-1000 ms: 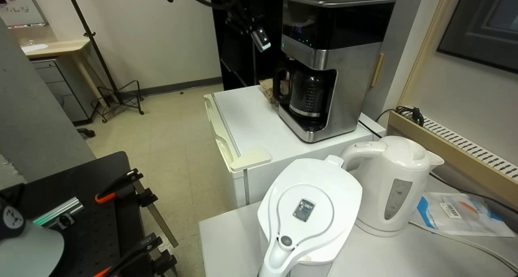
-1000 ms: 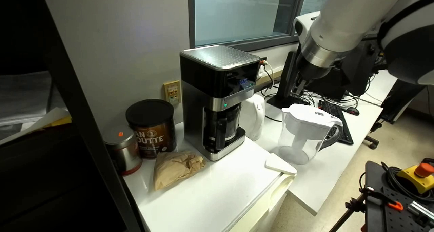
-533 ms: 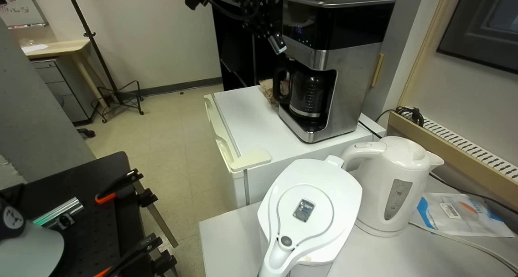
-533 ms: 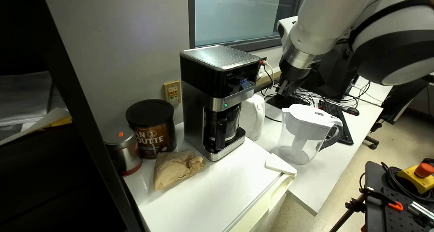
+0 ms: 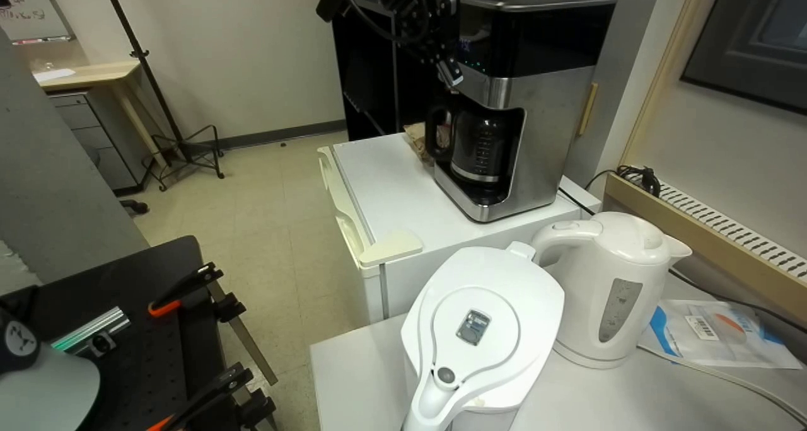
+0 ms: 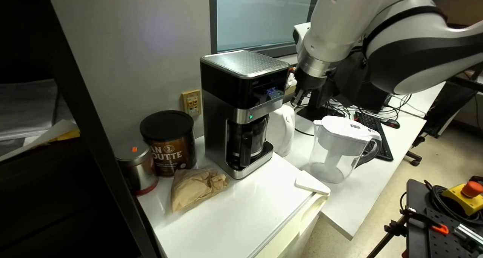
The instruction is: Press a button on the coffee maker
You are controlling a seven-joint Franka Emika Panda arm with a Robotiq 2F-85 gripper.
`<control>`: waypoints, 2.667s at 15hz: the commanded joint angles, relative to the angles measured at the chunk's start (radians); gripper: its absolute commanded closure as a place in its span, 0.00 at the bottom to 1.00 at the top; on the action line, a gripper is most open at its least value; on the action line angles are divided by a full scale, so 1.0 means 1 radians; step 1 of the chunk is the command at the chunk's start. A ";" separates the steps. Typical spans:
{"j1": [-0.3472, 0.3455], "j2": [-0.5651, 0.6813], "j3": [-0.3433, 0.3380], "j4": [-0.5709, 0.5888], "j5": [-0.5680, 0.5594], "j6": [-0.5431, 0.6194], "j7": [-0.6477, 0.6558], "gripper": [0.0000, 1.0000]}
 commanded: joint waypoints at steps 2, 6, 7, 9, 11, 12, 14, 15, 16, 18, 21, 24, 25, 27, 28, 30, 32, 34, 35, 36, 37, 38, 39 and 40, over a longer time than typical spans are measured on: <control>0.036 0.056 -0.035 0.057 -0.021 0.028 0.023 1.00; 0.047 0.073 -0.048 0.070 -0.027 0.051 0.026 1.00; 0.049 0.076 -0.051 0.073 -0.026 0.056 0.025 1.00; 0.054 0.081 -0.058 0.076 -0.028 0.068 0.027 1.00; 0.056 0.085 -0.063 0.080 -0.032 0.076 0.030 1.00; 0.057 0.087 -0.065 0.082 -0.038 0.081 0.035 1.00; 0.058 0.091 -0.069 0.085 -0.048 0.089 0.045 1.00; 0.058 0.093 -0.071 0.088 -0.052 0.091 0.050 1.00; 0.059 0.098 -0.073 0.092 -0.057 0.094 0.054 1.00; 0.061 0.106 -0.076 0.100 -0.066 0.099 0.064 1.00; 0.064 0.114 -0.080 0.109 -0.065 0.099 0.071 1.00; 0.067 0.126 -0.081 0.118 -0.065 0.097 0.078 1.00; 0.067 0.128 -0.080 0.120 -0.063 0.098 0.078 1.00; 0.069 0.133 -0.080 0.121 -0.062 0.096 0.076 1.00; 0.071 0.134 -0.080 0.121 -0.062 0.097 0.076 1.00; 0.074 0.137 -0.080 0.120 -0.060 0.098 0.074 1.00; 0.076 0.141 -0.082 0.120 -0.062 0.103 0.074 1.00; 0.076 0.139 -0.083 0.118 -0.061 0.104 0.072 1.00; 0.076 0.137 -0.083 0.115 -0.060 0.105 0.071 1.00; 0.077 0.123 -0.081 0.098 -0.062 0.104 0.065 1.00; 0.079 0.117 -0.079 0.091 -0.062 0.095 0.059 1.00; 0.084 0.098 -0.075 0.067 -0.063 0.071 0.039 1.00; 0.088 0.088 -0.073 0.053 -0.067 0.057 0.028 1.00; 0.094 0.066 -0.070 0.024 -0.085 0.043 0.015 1.00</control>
